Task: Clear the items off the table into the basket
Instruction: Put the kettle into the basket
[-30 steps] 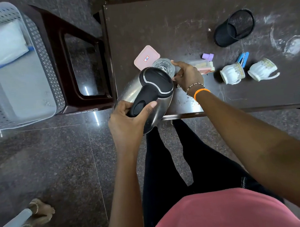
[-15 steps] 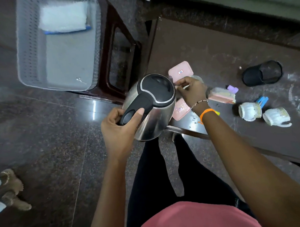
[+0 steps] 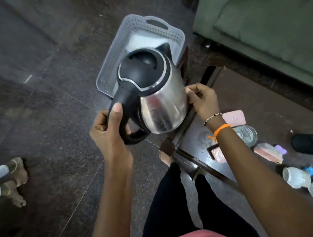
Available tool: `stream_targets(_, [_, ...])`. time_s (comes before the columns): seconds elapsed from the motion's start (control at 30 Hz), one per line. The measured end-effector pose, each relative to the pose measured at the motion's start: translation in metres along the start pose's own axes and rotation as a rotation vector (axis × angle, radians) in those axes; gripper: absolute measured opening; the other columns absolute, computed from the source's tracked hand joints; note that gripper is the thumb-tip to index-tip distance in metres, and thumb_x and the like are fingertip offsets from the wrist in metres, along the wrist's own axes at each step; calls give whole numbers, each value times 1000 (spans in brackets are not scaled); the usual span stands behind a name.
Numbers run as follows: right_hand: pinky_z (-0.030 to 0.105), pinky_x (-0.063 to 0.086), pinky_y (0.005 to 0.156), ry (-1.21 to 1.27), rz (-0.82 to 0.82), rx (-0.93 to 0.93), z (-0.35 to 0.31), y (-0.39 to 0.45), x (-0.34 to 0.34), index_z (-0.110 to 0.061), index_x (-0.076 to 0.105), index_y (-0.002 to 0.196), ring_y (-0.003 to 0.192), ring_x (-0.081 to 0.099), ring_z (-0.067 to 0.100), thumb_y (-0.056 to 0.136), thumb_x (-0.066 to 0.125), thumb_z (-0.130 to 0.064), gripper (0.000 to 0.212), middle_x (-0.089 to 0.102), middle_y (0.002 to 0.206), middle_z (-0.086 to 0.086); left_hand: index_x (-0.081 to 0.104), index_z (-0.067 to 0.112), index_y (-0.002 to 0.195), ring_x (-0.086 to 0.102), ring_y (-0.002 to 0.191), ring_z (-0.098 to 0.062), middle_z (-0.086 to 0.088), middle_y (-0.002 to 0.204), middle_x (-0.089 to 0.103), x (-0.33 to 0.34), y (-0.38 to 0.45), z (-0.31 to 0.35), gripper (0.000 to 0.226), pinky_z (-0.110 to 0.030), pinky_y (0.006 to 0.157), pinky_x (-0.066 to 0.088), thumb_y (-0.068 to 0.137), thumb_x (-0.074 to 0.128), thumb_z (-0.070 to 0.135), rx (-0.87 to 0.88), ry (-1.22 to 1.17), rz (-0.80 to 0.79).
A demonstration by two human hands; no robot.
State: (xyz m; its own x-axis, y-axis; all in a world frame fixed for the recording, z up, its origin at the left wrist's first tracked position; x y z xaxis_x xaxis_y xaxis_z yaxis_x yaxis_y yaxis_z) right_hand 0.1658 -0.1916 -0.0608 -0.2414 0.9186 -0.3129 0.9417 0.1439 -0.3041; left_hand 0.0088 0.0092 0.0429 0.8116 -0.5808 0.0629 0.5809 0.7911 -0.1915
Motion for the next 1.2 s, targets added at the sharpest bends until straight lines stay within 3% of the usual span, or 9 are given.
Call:
stream_targets(0.1, [21,44,64,-65,2,-17,-10,21,24,-6,67,86,55,50,-2,86,57,-7,10,58,65,-10,45,21,56,34,48,-16,-6,53,40,-1,37,15,32,-27,47,27,72,64,40,59,-29,37])
stream_targets(0.17, [29,48,73,-118,23,6,-8,35,40,-5,67,91,62,53,10,84,58,-6,11,59,69,-2,41,18,56,35,43,-12,-1,47,41,1,65,17,34,-22,43,29,72,65,37,84,-66,44])
stream_targets(0.27, [32,45,88,-230,15,67,2,51,67,-7,63,101,85,57,22,81,60,-5,20,63,84,11,37,17,56,35,37,-9,6,43,39,3,106,5,37,-19,40,27,71,67,32,80,-99,56])
stream_targets(0.37, [29,38,88,-340,-40,101,15,58,86,-8,58,114,103,54,30,81,62,-8,34,62,99,21,35,17,56,34,36,-8,9,41,38,3,133,-18,37,-21,39,26,78,64,23,61,-104,76])
stream_targets(0.57, [53,50,89,-308,-62,228,30,64,114,-7,47,124,97,58,37,80,61,-2,46,54,84,14,34,18,53,35,36,-2,16,42,36,4,172,-60,37,-15,38,29,79,61,19,27,-145,122])
stream_targets(0.7, [44,48,93,-370,-41,238,33,68,117,-8,49,121,87,58,29,78,59,4,46,50,84,10,37,21,49,34,38,-8,7,44,35,5,192,-74,36,-18,39,29,76,61,20,15,-131,123])
stream_targets(0.8, [32,41,87,-420,1,232,36,71,115,-9,47,120,96,56,32,79,58,3,45,45,93,5,36,19,51,34,36,-6,8,43,36,6,200,-78,35,-16,39,29,77,59,17,20,-117,109])
stream_targets(0.97, [58,52,81,-372,-36,316,42,67,130,-10,36,114,89,61,46,85,44,4,33,59,97,26,37,19,53,35,40,-7,6,48,36,7,200,-86,33,-18,41,31,78,59,17,-6,-80,94])
stream_targets(1.2, [58,49,79,-351,-23,336,34,66,149,-19,24,95,85,59,50,80,40,6,34,59,103,29,42,15,63,38,48,0,6,56,38,0,183,-97,24,-10,43,37,84,53,13,-47,-22,121])
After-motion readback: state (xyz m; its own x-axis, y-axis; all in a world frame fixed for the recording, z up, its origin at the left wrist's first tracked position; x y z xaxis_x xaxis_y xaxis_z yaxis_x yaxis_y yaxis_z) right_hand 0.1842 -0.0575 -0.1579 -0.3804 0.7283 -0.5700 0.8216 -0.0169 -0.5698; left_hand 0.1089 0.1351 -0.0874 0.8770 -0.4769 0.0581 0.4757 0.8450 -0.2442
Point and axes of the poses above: each hand's wrist, its own y-axis towards the middle knuckle, its own x-axis out of the palm, z = x × y, the point moved 7 cm from there along y, towards the middle knuckle
